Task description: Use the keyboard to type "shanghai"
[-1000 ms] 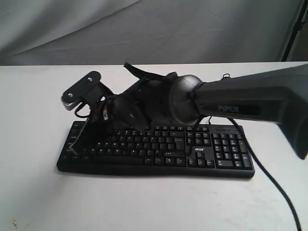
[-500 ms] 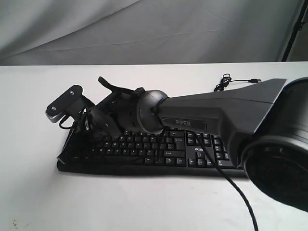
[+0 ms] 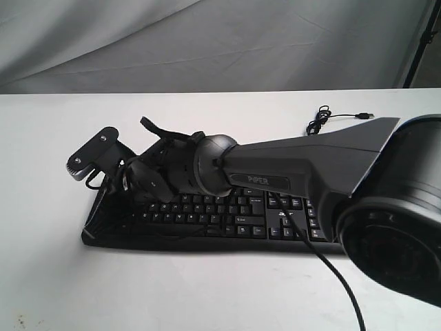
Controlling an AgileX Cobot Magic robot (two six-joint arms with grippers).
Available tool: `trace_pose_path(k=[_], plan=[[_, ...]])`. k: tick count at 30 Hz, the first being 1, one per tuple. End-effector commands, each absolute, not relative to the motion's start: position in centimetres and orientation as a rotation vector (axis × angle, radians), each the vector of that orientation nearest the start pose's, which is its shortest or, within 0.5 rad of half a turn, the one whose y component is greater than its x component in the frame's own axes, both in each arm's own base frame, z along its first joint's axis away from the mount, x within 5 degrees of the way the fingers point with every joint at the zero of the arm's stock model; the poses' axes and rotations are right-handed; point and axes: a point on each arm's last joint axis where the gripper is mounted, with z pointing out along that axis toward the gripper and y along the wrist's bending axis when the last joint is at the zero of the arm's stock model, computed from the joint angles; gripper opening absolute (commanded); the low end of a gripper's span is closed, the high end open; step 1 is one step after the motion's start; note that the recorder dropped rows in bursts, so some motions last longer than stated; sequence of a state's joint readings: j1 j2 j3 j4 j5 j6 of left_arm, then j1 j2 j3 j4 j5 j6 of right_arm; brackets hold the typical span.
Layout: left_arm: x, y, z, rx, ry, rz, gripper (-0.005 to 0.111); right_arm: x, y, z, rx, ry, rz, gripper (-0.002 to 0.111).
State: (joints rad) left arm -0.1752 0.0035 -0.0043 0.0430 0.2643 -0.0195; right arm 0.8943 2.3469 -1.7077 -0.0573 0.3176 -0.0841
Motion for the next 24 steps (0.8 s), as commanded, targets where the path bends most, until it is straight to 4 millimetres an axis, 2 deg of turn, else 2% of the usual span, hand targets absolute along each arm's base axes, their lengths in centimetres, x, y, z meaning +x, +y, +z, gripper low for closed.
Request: trace_pose_path(k=[1, 5, 8, 12, 18, 20, 22, 24], plan=[[5.4, -0.9, 19.0, 0.165, 1.738, -0.106, 0.000, 32.0, 39.9, 11.9, -1.203, 2.132, 0.327, 0.000], [5.4, -0.9, 19.0, 0.165, 1.738, -0.106, 0.000, 31.5, 40.1, 10.8, -1.227, 2.161, 0.321, 0.000], [5.4, -0.9, 19.0, 0.165, 1.738, -0.106, 0.000, 31.4, 40.1, 10.9, -1.231, 2.165, 0.319, 0.000], [5.4, -0.9, 19.0, 0.165, 1.738, -0.106, 0.000, 31.3, 39.9, 11.9, -1.243, 2.172, 0.305, 0.000], [5.4, -0.9, 19.0, 0.165, 1.738, -0.106, 0.000, 31.3, 39.2, 14.5, -1.272, 2.153, 0.258, 0.000], [5.4, -0.9, 19.0, 0.165, 1.738, -0.106, 0.000, 31.2, 38.4, 15.3, -1.276, 2.163, 0.229, 0.000], [5.4, -0.9, 19.0, 0.165, 1.738, -0.106, 0.000, 31.3, 36.7, 15.7, -1.254, 2.191, 0.214, 0.000], [5.4, -0.9, 19.0, 0.165, 1.738, -0.106, 0.000, 31.6, 34.1, 16.0, -1.199, 2.225, 0.208, 0.000]])
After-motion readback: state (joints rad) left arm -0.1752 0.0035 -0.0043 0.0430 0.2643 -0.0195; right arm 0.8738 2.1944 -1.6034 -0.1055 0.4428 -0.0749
